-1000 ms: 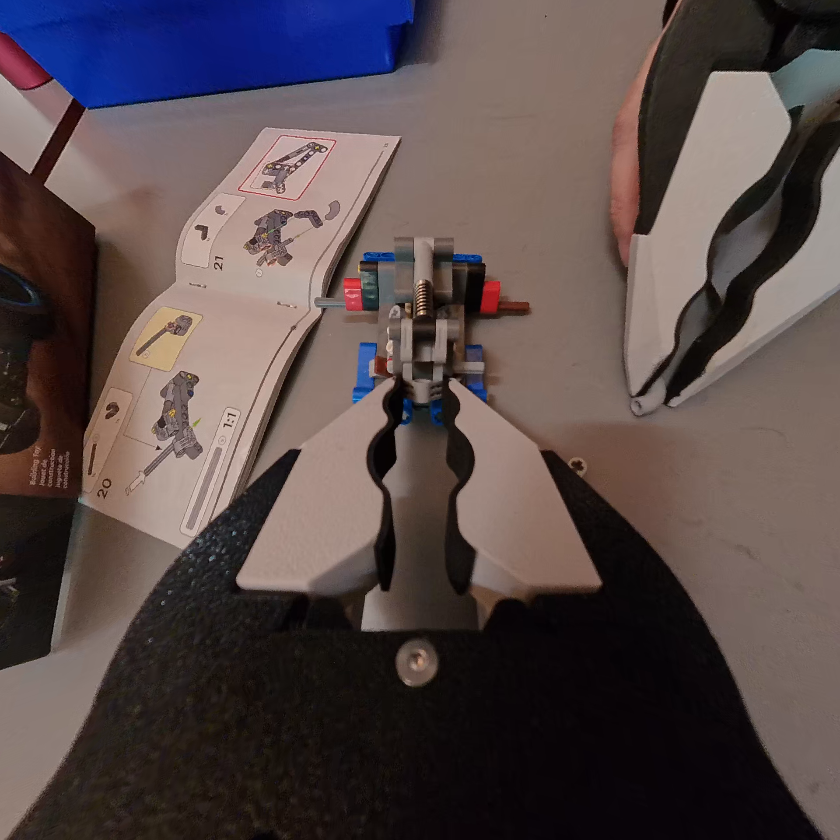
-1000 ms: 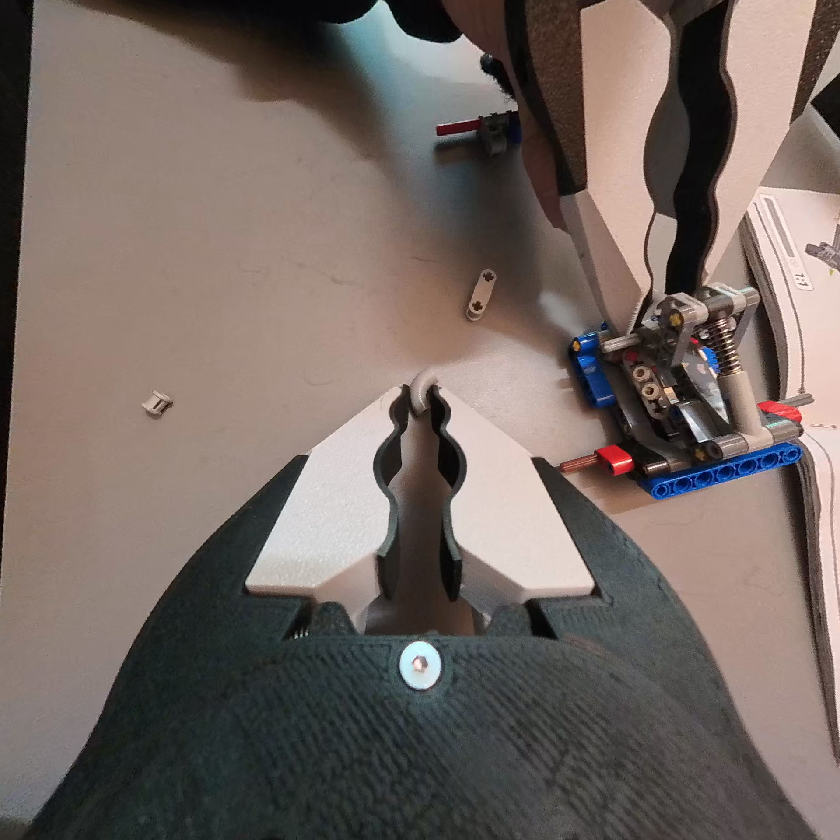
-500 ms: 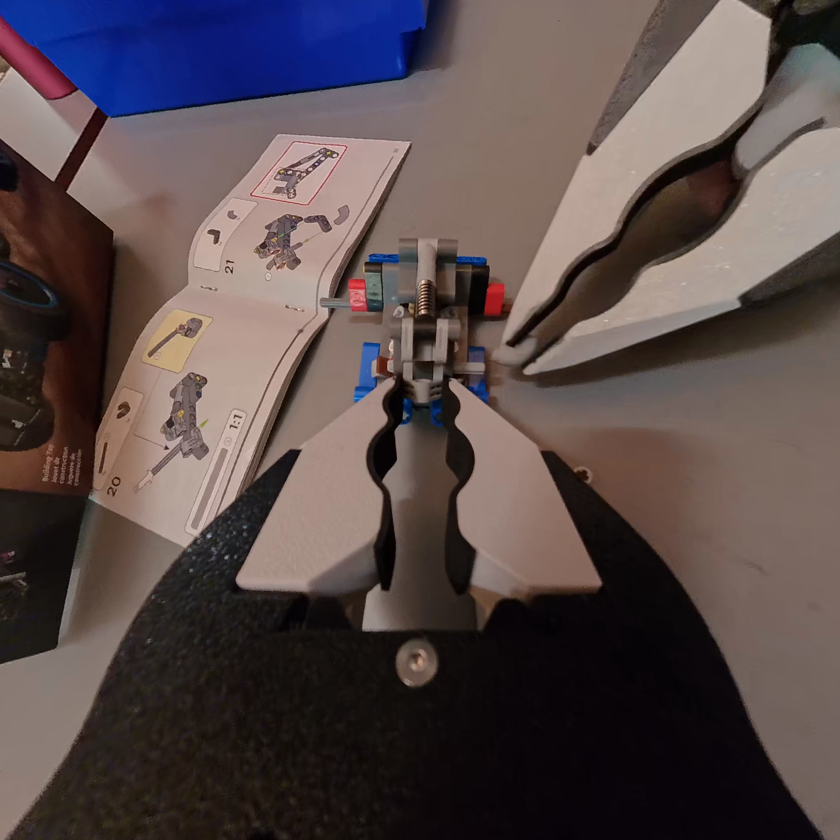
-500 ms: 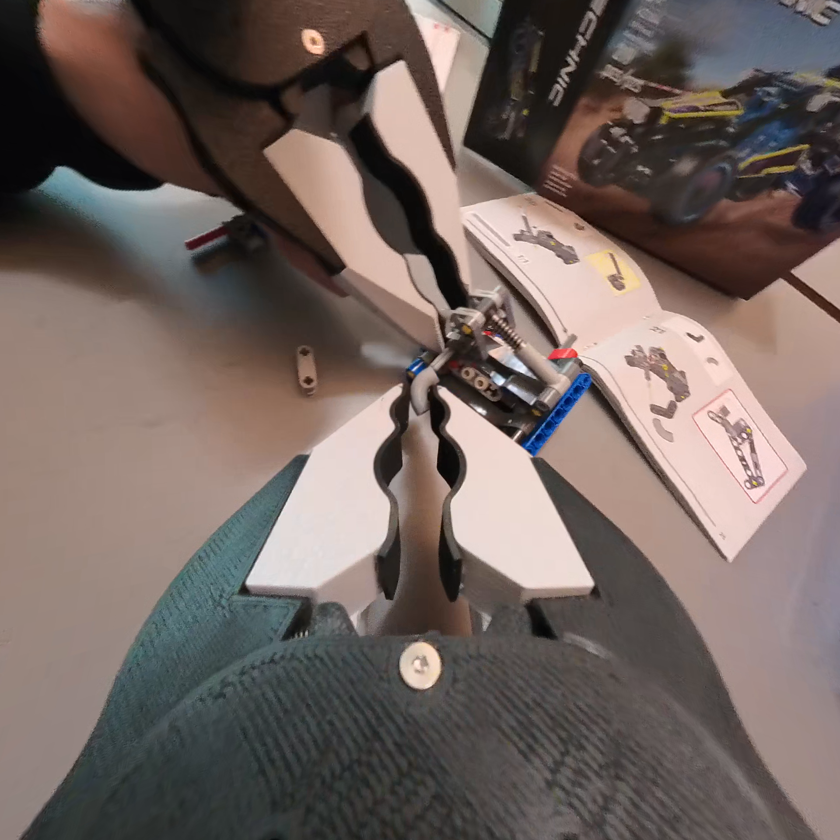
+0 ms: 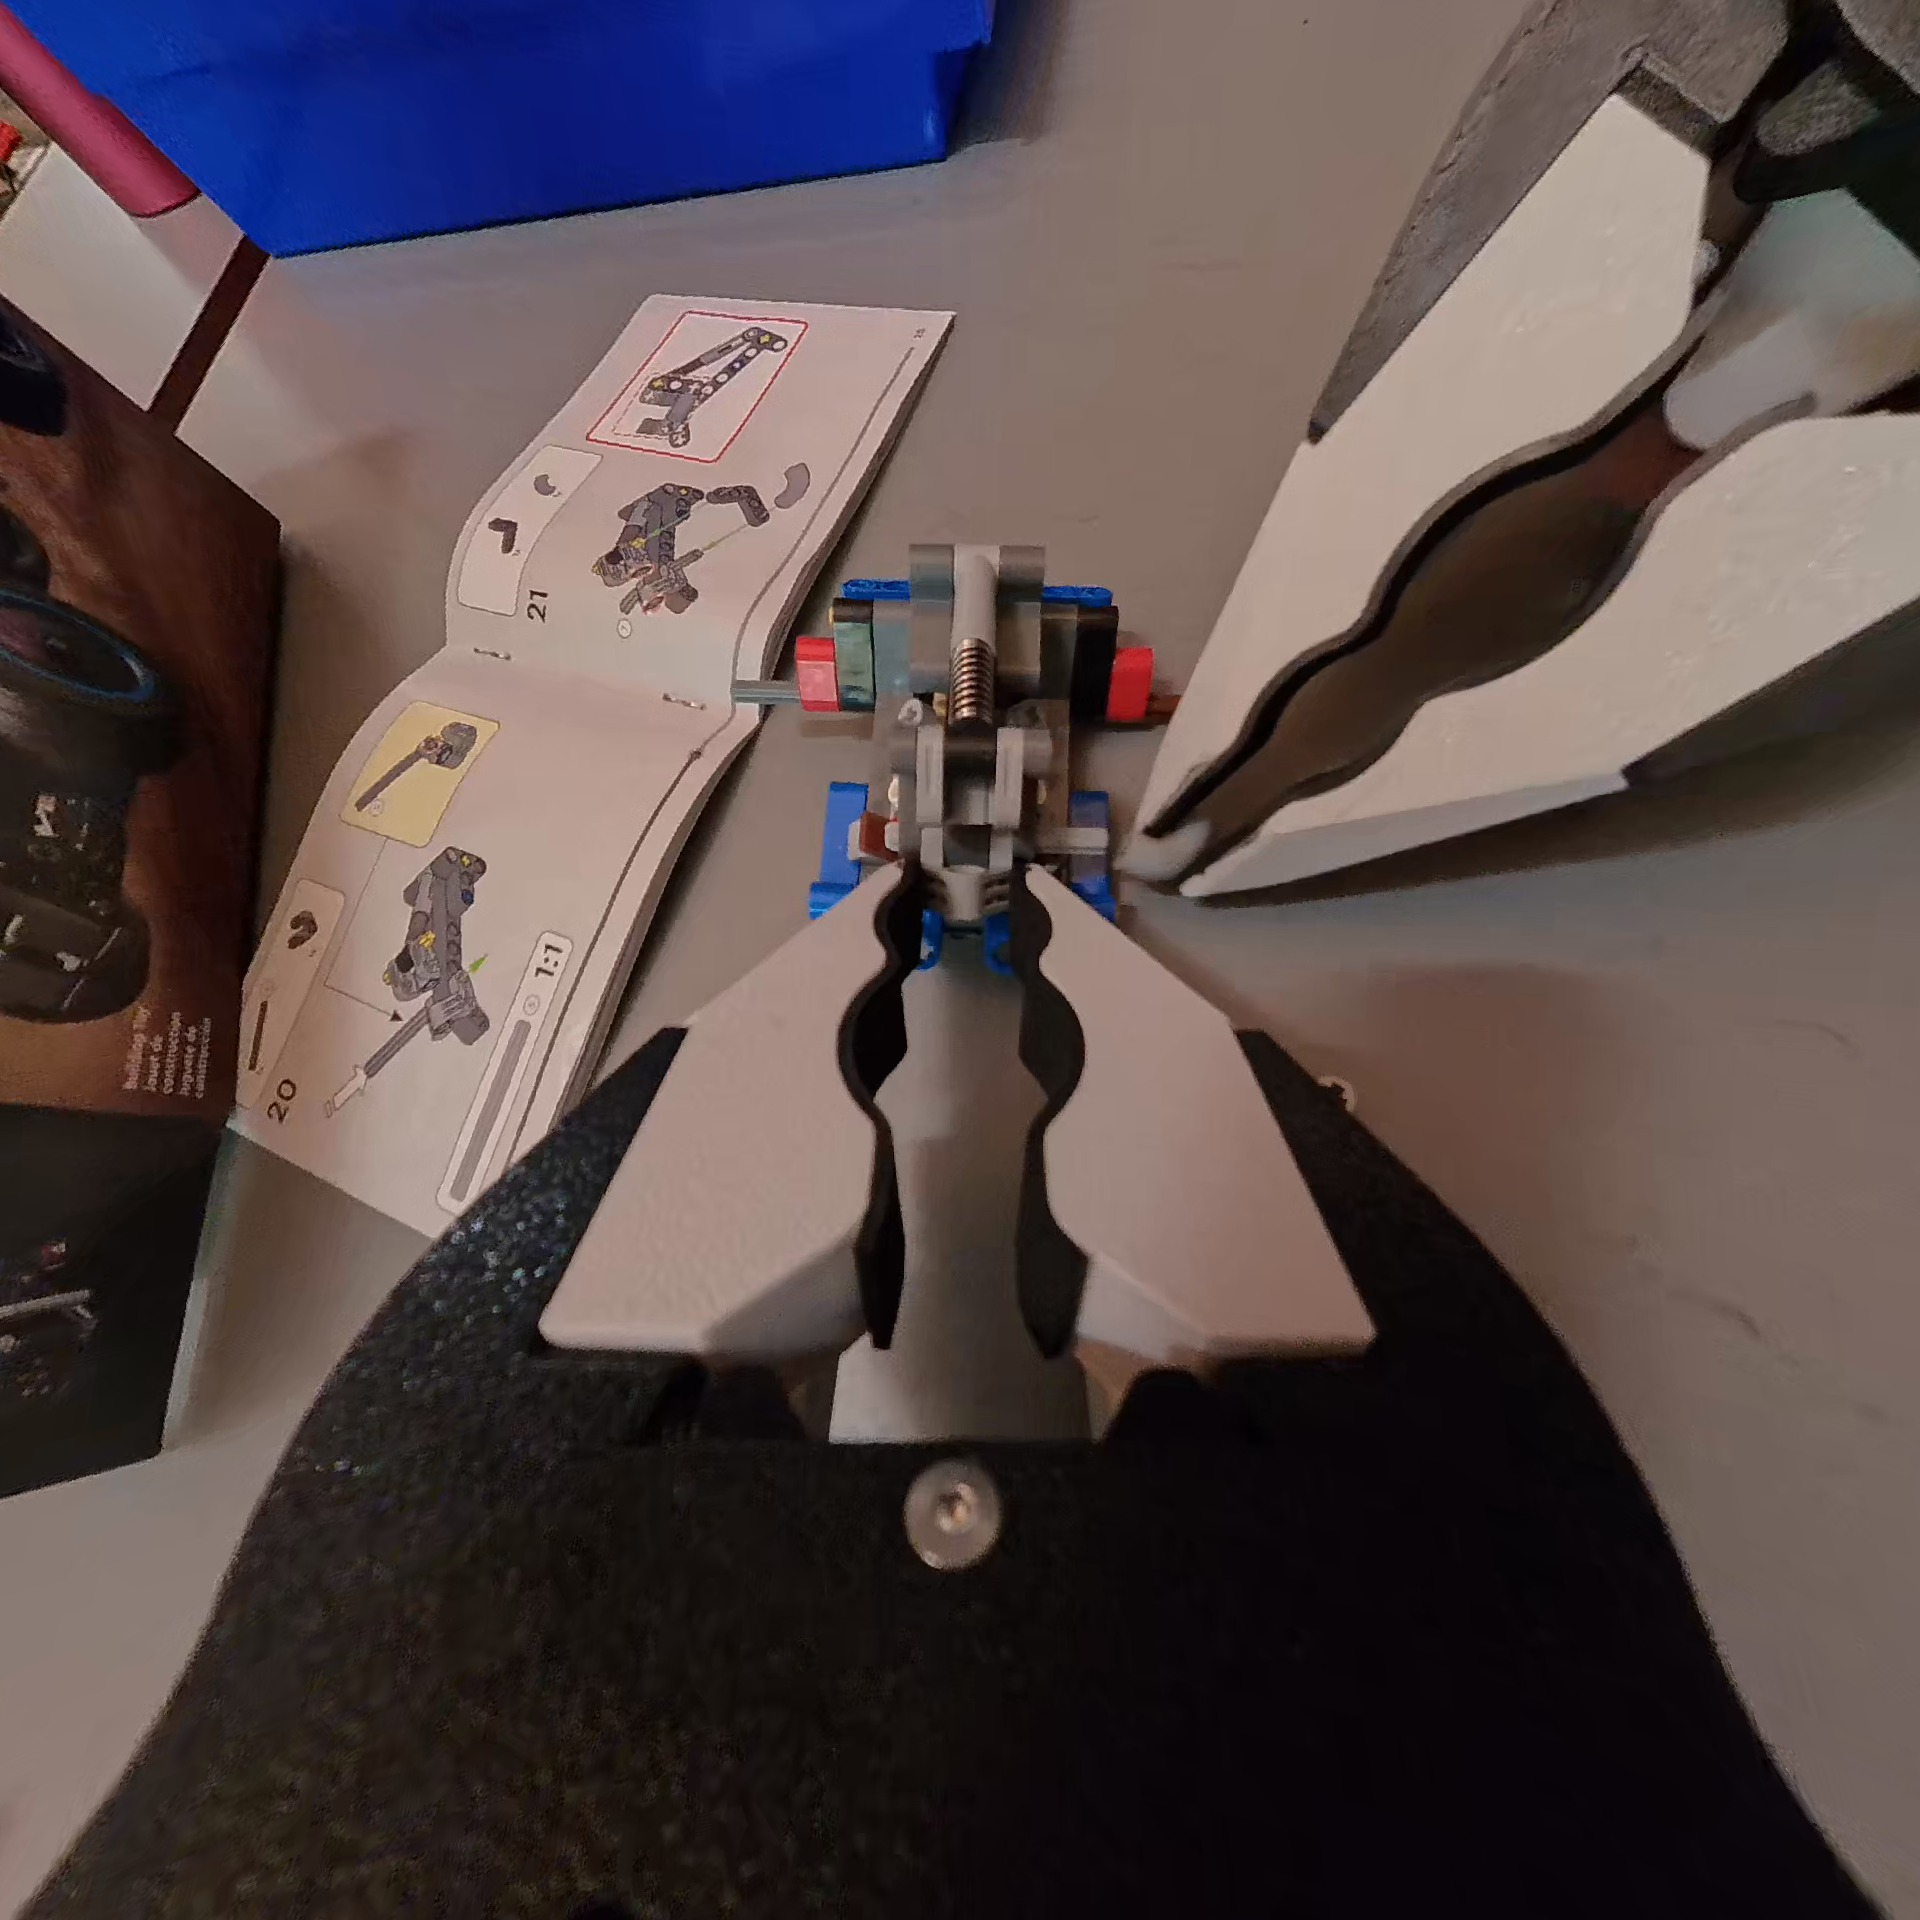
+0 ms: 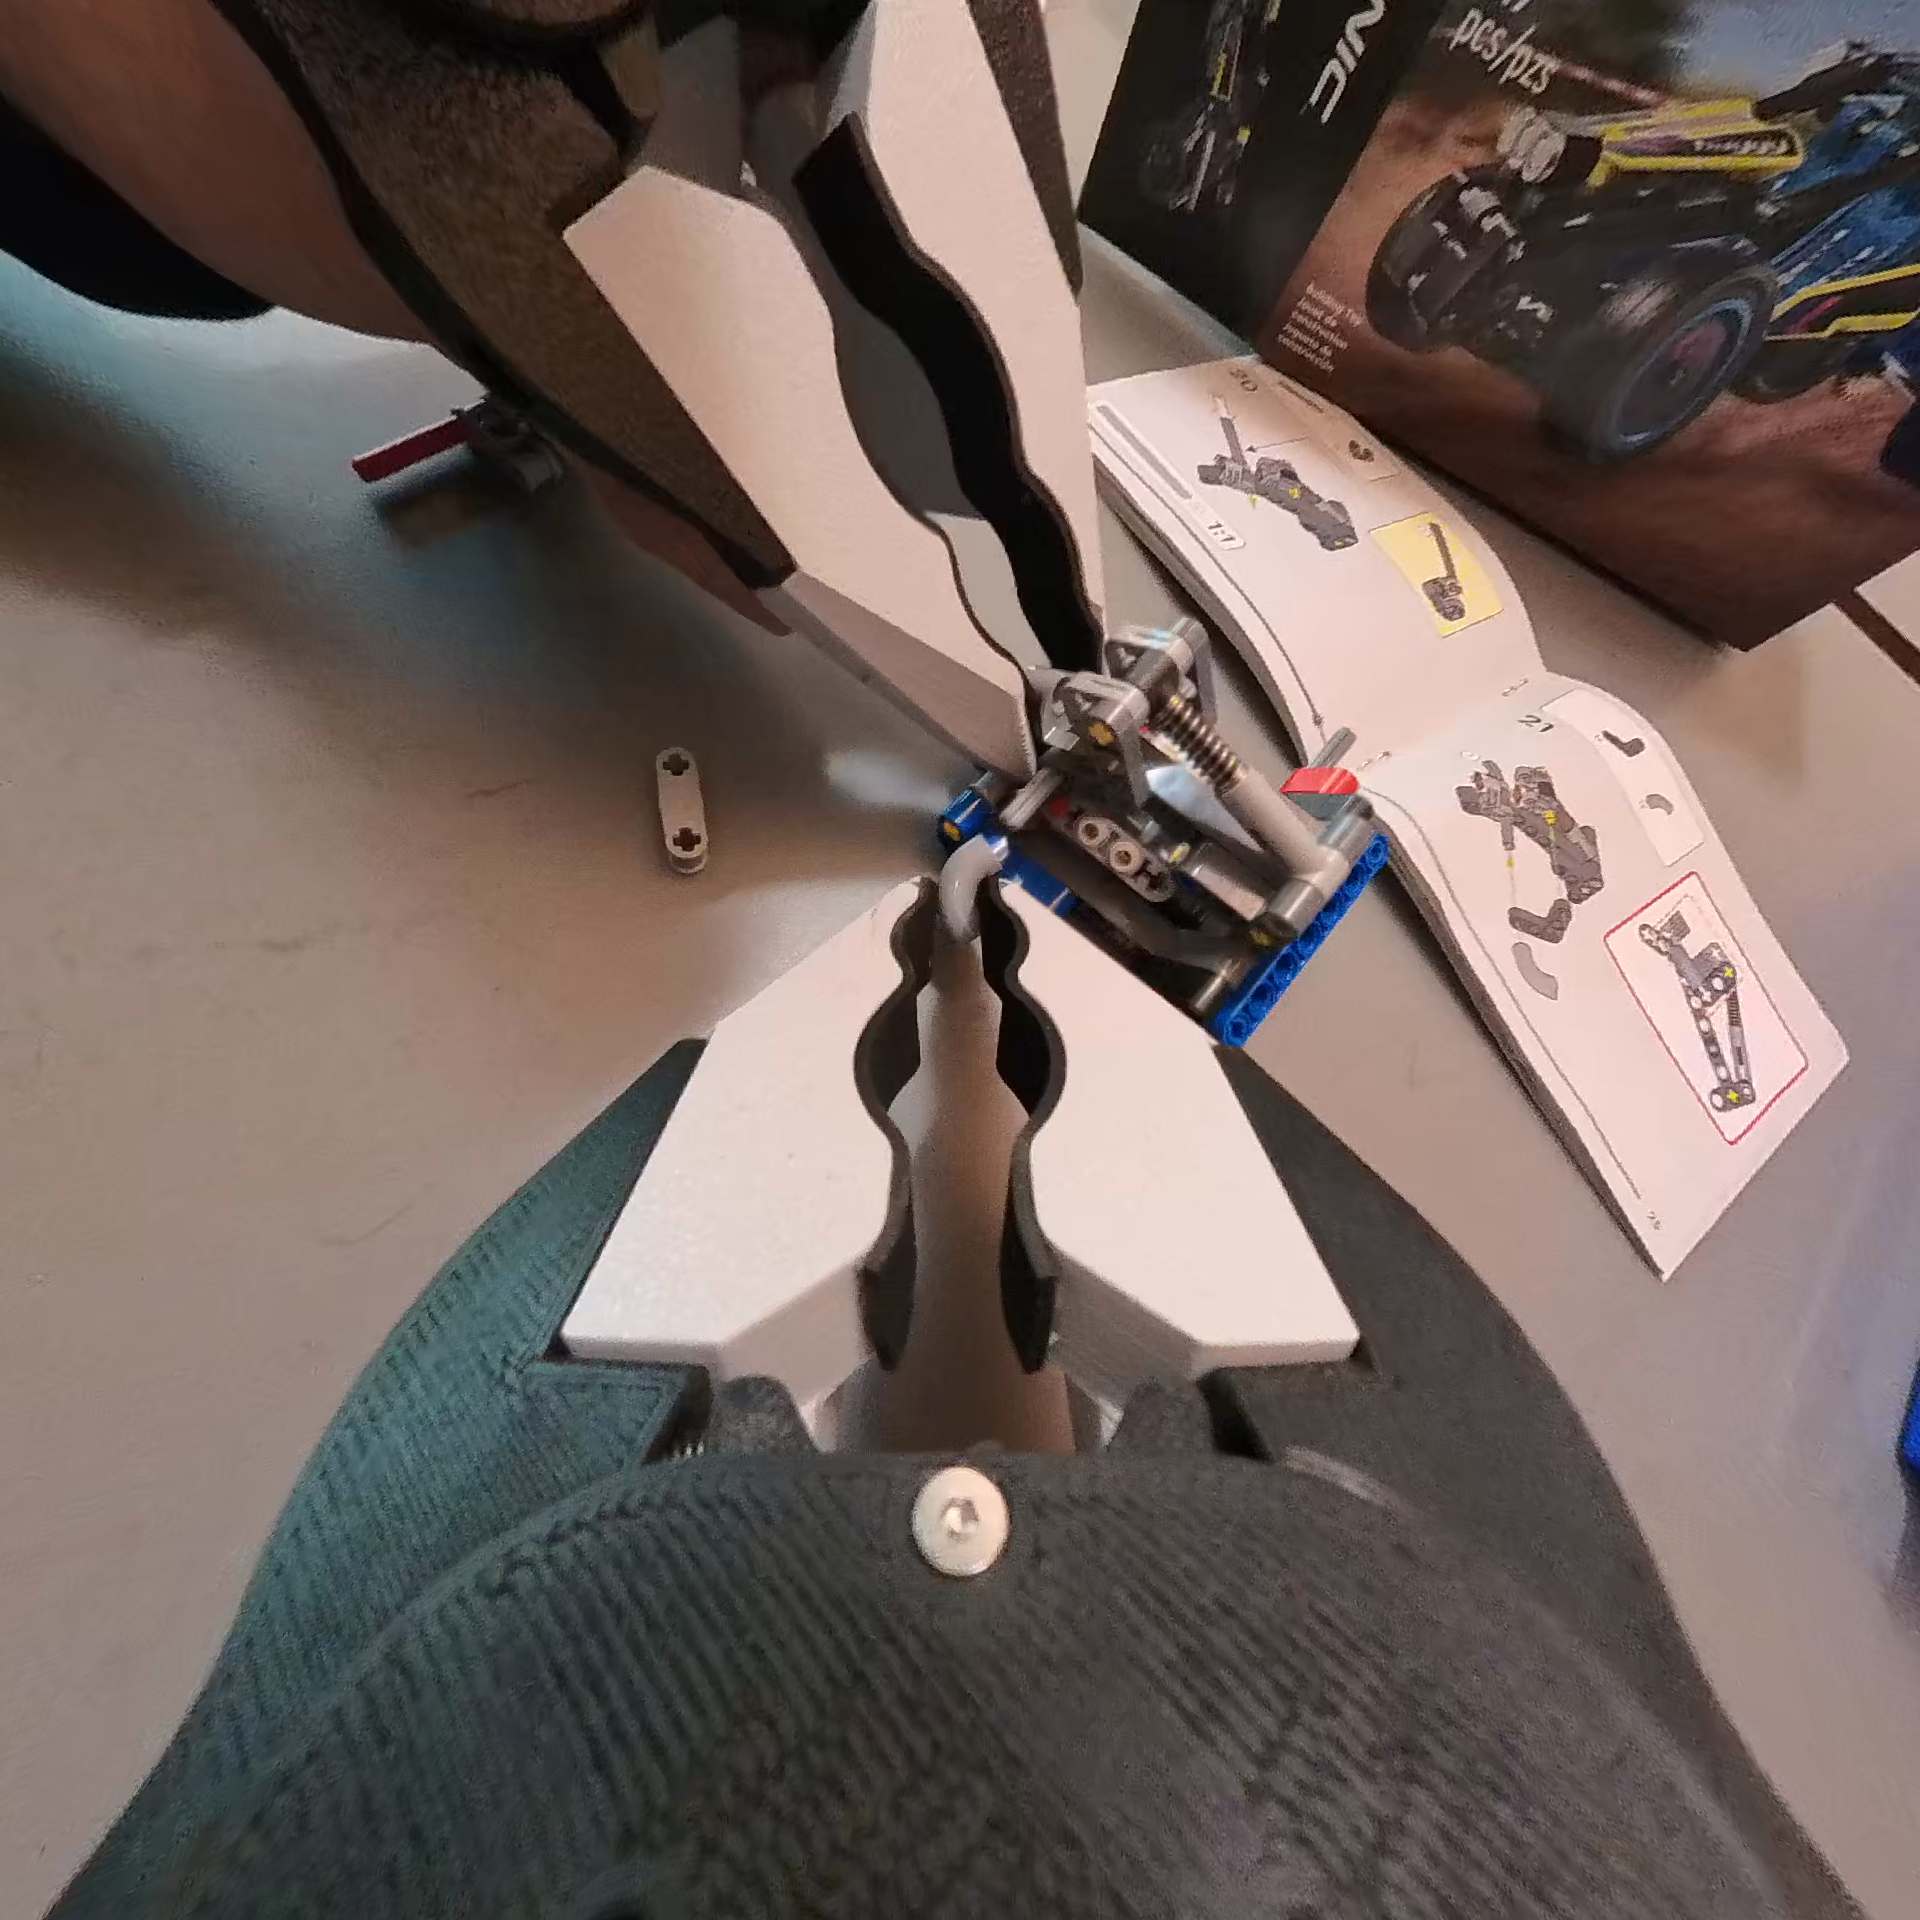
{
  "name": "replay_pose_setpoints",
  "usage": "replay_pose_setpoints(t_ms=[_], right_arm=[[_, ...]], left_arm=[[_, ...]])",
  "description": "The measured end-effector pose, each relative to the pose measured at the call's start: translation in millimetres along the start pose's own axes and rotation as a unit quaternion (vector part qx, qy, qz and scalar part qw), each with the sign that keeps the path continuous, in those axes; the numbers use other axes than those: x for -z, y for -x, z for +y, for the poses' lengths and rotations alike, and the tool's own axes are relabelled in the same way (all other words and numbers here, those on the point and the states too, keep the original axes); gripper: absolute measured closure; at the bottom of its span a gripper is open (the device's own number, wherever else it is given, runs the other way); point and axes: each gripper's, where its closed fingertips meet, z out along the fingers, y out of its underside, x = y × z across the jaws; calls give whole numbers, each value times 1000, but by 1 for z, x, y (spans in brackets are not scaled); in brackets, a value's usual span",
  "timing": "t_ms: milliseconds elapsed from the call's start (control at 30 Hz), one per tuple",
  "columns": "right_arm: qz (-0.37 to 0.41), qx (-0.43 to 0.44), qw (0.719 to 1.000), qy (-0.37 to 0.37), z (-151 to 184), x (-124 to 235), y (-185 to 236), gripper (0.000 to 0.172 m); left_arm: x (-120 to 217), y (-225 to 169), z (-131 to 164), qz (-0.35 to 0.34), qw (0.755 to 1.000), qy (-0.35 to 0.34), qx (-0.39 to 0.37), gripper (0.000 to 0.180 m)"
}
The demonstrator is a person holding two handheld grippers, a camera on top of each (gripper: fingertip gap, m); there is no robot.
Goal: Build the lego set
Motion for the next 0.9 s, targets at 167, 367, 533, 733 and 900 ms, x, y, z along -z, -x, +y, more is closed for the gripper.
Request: replay_pose_setpoints(t_ms=[167, 367, 533, 733, 900], right_arm=[[0, 1, 1000, 8, -6, 0, -3, 166], [-2, 15, 999, 39, -6, 0, -4, 166], [-16, 39, 996, 78, -7, 0, -5, 167], [-27, 14, 994, 103, -10, -4, -6, 167], [-24, -40, 993, 108, -12, -3, -8, 168]], left_arm=[[1, 0, 0, -11, 1000, 10, -24, 168], [3, 1, -1, -28, 997, 22, -68, 168], [5, 3, -2, -31, 994, 25, -98, 168], [5, 7, 0, -44, 994, 31, -92, 168], [4, 8, 0, -54, 993, 35, -96, 168]])
